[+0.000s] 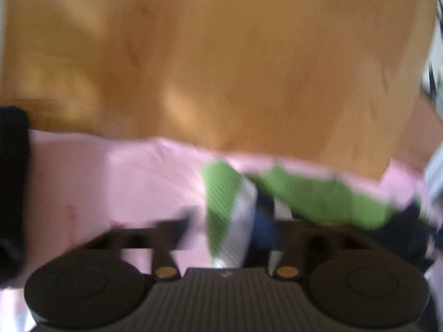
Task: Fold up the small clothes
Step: 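Fold the held sleeve with the right gripper over the sweater body and release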
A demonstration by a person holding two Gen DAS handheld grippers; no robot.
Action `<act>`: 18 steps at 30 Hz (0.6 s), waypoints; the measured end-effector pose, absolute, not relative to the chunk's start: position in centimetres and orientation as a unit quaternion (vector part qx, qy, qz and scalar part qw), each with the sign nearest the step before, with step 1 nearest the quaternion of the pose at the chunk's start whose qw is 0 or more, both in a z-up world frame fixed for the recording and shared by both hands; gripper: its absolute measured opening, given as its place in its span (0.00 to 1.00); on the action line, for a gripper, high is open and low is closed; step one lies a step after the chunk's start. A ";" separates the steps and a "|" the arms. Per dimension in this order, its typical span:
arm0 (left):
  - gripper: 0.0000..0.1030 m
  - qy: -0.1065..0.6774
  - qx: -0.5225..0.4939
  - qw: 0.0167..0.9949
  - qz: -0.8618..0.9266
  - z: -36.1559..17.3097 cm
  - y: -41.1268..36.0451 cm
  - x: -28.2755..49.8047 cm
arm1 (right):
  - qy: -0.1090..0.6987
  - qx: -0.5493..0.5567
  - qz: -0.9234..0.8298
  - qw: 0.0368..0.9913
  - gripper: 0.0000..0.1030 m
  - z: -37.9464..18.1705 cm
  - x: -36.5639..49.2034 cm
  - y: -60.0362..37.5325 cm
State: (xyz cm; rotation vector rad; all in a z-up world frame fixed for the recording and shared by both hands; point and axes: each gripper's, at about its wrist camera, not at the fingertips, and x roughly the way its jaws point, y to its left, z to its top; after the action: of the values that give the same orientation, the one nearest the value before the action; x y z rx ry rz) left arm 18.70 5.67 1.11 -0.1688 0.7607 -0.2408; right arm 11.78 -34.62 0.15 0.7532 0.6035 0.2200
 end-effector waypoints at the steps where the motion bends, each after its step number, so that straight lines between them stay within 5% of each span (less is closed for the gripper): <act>1: 0.09 0.370 -0.087 0.918 -0.118 0.5 5.6 18.2 | 0.288 0.360 0.110 0.881 0.13 0.1 11.8 -34.7; 10: 0.03 0.315 -0.197 0.928 -0.037 0.4 12.8 15.7 | 0.200 0.386 0.189 0.881 0.12 1.2 12.2 -34.2; 14: 0.17 0.326 -0.220 0.917 -0.062 -0.1 13.1 15.7 | 0.260 0.302 0.100 0.912 0.17 0.4 12.5 -33.9; 16: 0.35 0.294 -0.214 0.929 -0.073 1.1 12.9 14.6 | 0.248 0.337 0.095 0.903 0.30 0.3 12.3 -35.2; 18: 0.40 0.262 -0.207 0.938 -0.096 2.1 12.2 13.6 | 0.233 0.343 0.083 0.906 0.55 0.5 12.0 -35.7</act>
State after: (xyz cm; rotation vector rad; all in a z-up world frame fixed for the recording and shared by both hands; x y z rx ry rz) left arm 13.65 12.21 2.06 -0.4238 0.5358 -0.1955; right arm 11.96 -35.70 0.46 0.7073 0.4819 0.1715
